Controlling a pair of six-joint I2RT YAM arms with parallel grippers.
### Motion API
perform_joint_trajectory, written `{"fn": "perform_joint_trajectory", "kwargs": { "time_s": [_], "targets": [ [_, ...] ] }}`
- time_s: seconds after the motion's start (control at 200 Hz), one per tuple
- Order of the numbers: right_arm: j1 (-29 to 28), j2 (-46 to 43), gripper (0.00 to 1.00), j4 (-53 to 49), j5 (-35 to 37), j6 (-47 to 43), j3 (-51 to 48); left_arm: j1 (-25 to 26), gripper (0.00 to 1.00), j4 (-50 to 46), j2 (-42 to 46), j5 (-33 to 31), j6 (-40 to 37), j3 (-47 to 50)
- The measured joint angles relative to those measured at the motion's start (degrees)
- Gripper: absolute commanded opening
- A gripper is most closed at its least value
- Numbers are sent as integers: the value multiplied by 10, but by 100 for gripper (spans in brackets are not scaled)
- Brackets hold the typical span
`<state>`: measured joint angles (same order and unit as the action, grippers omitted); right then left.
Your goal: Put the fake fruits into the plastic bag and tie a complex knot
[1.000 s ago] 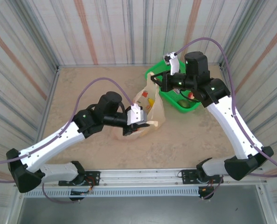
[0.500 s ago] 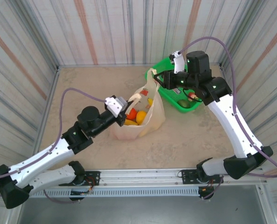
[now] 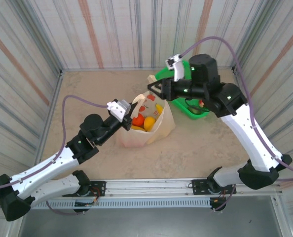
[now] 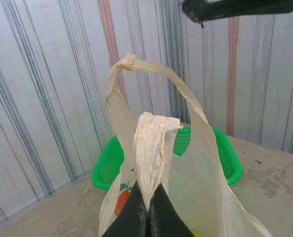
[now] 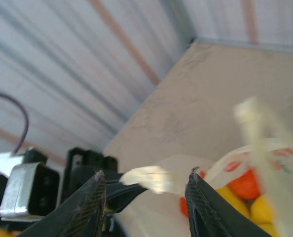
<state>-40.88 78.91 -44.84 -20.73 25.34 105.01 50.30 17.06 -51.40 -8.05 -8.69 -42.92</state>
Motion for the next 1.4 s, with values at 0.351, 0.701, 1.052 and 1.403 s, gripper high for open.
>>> {"fn": "perform_joint_trajectory", "kwargs": {
  "time_s": [0.351, 0.701, 1.052, 1.403],
  "targets": [
    [-52, 69, 57, -12, 120, -17, -12, 0, 0, 0, 5, 7, 7, 4],
    [-31, 58, 63, 62, 10, 12, -89, -1, 0, -3, 5, 9, 12, 6],
    [42, -25, 88, 210, -84, 164, -243, -1, 0, 0, 3, 10, 12, 7],
    [0, -41, 82, 281, -93, 240, -285, -1, 0, 4, -10, 16, 13, 7]
  ]
}}
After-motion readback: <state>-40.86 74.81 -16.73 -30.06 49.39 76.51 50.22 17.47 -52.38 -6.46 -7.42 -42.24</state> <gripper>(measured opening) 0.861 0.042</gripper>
